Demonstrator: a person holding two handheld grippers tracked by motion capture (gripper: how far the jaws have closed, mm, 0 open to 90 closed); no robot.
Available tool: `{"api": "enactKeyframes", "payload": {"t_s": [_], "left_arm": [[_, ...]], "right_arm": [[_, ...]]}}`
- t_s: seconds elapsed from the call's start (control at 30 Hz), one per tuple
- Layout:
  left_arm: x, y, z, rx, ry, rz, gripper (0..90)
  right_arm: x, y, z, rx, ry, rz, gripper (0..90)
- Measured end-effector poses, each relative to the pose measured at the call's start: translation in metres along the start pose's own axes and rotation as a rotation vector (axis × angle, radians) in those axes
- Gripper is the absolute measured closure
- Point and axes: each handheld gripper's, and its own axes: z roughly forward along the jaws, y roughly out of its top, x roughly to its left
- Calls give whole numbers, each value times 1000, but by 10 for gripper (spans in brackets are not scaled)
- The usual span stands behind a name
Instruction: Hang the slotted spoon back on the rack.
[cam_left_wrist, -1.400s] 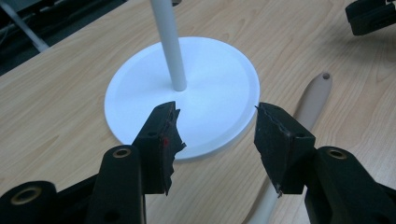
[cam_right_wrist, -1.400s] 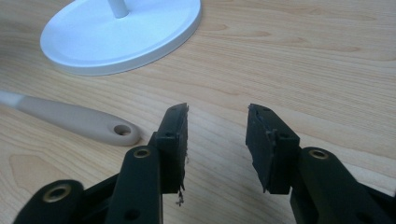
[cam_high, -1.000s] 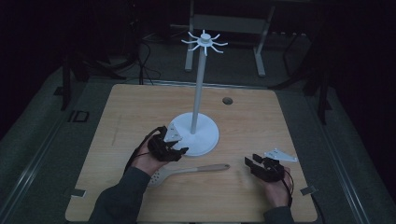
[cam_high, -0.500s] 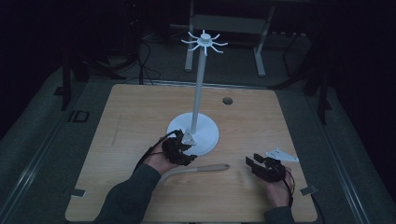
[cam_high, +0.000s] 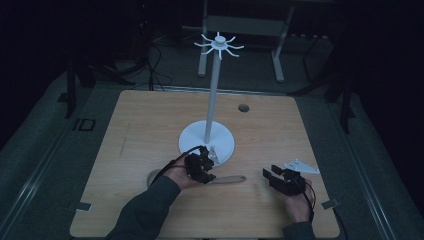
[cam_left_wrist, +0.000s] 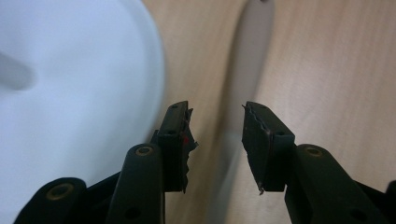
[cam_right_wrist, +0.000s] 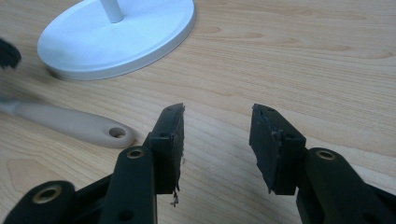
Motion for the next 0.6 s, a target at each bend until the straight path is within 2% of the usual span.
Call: {"api": "enactKeyframes", "payload": {"t_s": [0.23, 0.33, 0.6], "left_arm": [[0, 2, 14, 66, -33, 9, 645], [0, 2, 18, 75, -44, 7, 658], [-2, 6, 27, 123, -44, 22, 688]], "right_arm": [[0, 0, 0, -1, 1, 0, 542], [0, 0, 0, -1, 2, 0, 542], [-1, -1, 0, -1, 0, 4, 540]]}}
